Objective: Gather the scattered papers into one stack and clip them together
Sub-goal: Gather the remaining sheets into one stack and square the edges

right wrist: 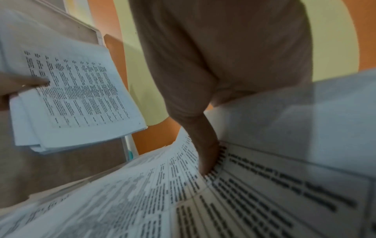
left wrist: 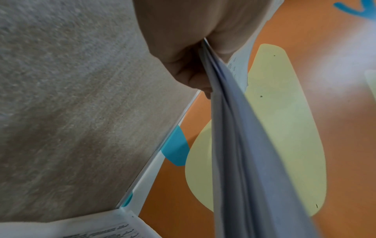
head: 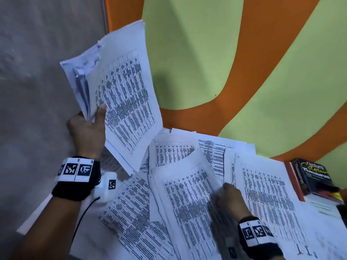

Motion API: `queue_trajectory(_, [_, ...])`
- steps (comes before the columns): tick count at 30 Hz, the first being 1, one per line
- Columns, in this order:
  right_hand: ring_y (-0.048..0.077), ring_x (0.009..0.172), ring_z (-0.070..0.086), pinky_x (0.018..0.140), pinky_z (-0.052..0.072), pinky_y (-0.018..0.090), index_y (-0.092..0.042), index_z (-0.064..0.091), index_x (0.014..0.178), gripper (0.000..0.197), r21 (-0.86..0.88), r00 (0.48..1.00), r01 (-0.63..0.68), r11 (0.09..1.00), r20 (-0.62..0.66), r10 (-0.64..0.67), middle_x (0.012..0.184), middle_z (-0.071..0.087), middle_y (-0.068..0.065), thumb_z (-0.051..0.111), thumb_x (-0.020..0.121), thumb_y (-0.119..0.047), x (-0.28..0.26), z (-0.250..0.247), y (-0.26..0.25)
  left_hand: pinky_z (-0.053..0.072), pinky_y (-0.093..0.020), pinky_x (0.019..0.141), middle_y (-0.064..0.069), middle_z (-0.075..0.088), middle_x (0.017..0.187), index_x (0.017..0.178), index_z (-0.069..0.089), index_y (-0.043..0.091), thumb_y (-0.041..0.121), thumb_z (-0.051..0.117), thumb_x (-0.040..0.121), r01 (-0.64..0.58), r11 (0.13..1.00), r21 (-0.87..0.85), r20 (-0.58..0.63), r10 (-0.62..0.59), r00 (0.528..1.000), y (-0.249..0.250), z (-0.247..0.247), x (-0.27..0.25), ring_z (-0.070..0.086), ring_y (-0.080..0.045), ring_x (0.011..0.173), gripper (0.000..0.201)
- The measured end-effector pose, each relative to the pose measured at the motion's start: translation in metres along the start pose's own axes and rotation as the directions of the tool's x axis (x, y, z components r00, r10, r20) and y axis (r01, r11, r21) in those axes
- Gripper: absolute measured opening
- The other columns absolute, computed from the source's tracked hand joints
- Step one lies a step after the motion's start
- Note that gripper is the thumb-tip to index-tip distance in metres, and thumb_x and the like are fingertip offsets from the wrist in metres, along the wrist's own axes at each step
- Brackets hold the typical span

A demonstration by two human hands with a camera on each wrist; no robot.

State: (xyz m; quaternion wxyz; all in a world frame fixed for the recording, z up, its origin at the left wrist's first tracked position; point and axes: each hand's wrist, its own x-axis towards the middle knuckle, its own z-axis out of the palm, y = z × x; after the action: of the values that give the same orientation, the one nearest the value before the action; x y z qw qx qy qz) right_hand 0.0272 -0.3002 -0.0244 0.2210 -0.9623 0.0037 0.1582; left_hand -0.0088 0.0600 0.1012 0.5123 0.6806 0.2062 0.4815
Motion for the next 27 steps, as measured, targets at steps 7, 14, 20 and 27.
queue_trajectory(7, [0.015,0.053,0.052,0.048,0.039,0.021,-0.008,0.062,0.068,0.016,0.447,0.980,0.078,0.891,-0.199,0.014,0.058,0.059,0.004,0.075,0.077,-0.006,0.002,-0.070,-0.006,0.042,-0.002,0.058,-0.003,0.063,0.102,0.106,0.067,0.000,0.024,0.067,0.089,0.034,0.999,0.003,-0.030,-0.034,0.999,0.005,0.001,0.004,0.054,0.023,0.058,0.030])
queue_trajectory(14, [0.024,0.071,0.063,0.064,0.050,0.037,0.005,0.066,0.082,0.022,0.668,0.990,-0.059,0.742,-0.057,0.130,0.077,0.067,0.016,0.077,0.070,-0.010,0.067,-0.044,-0.025,0.044,-0.027,0.074,-0.008,0.065,0.101,0.105,0.068,-0.002,0.033,0.067,0.087,0.038,0.997,0.067,-0.069,-0.033,0.997,0.000,-0.005,0.016,0.059,-0.016,0.090,0.039])
queue_trajectory(20, [0.031,0.095,0.066,0.077,0.056,0.035,0.005,0.060,0.108,0.044,0.367,0.984,-0.166,0.915,-0.001,0.179,0.105,0.067,0.019,0.073,0.073,-0.017,0.094,0.005,-0.067,0.044,-0.029,0.078,-0.011,0.066,0.103,0.103,0.067,-0.007,0.031,0.068,0.086,0.074,0.995,0.067,-0.049,-0.071,0.996,-0.010,-0.011,0.024,0.061,-0.019,0.095,0.041])
queue_trajectory(27, [0.036,0.115,0.056,0.087,0.050,0.038,0.002,0.039,0.123,0.050,0.262,0.984,-0.172,0.950,-0.009,0.180,0.126,0.055,0.021,0.063,0.083,-0.017,0.079,0.021,-0.091,0.053,-0.045,0.079,-0.012,0.066,0.097,0.103,0.067,-0.007,0.035,0.068,0.087,0.078,0.990,0.113,0.012,-0.080,0.997,-0.015,-0.008,0.022,0.068,-0.033,0.095,0.044])
